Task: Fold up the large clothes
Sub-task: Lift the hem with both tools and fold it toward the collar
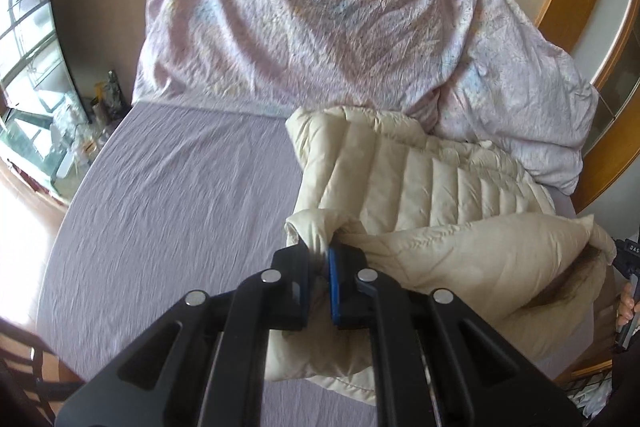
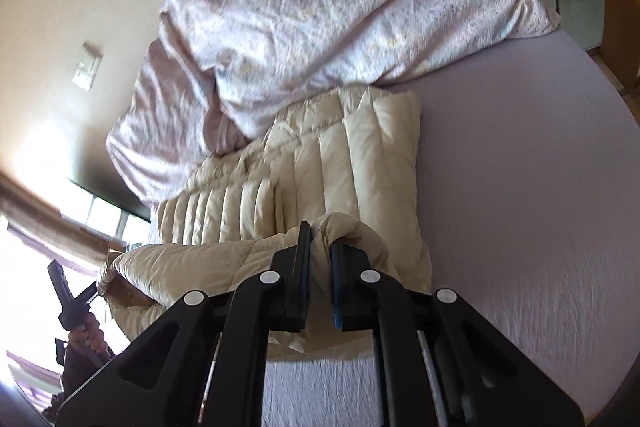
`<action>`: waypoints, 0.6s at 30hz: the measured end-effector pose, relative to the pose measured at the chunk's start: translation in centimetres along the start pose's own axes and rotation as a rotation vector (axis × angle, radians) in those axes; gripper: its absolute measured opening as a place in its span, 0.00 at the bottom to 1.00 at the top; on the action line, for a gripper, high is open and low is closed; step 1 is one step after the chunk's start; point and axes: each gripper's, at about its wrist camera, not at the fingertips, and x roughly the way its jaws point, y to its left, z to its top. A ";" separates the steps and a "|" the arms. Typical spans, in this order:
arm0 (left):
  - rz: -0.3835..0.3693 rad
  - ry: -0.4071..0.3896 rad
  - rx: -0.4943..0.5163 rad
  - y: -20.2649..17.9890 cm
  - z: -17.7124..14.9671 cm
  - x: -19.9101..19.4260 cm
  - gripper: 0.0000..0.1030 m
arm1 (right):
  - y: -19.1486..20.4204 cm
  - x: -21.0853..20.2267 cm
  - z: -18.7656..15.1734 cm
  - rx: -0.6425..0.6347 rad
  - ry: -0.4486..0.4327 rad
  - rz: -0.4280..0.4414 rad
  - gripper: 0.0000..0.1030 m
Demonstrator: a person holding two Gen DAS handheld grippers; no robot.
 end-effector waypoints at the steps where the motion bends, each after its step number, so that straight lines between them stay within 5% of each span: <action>1: 0.002 0.004 0.003 0.0 0.5 0.5 0.08 | 0.1 0.3 0.4 0.005 -0.003 -0.006 0.09; 18: 0.014 0.121 -0.034 -0.2 7.1 10.9 0.08 | -0.4 7.4 6.7 0.150 -0.014 -0.132 0.09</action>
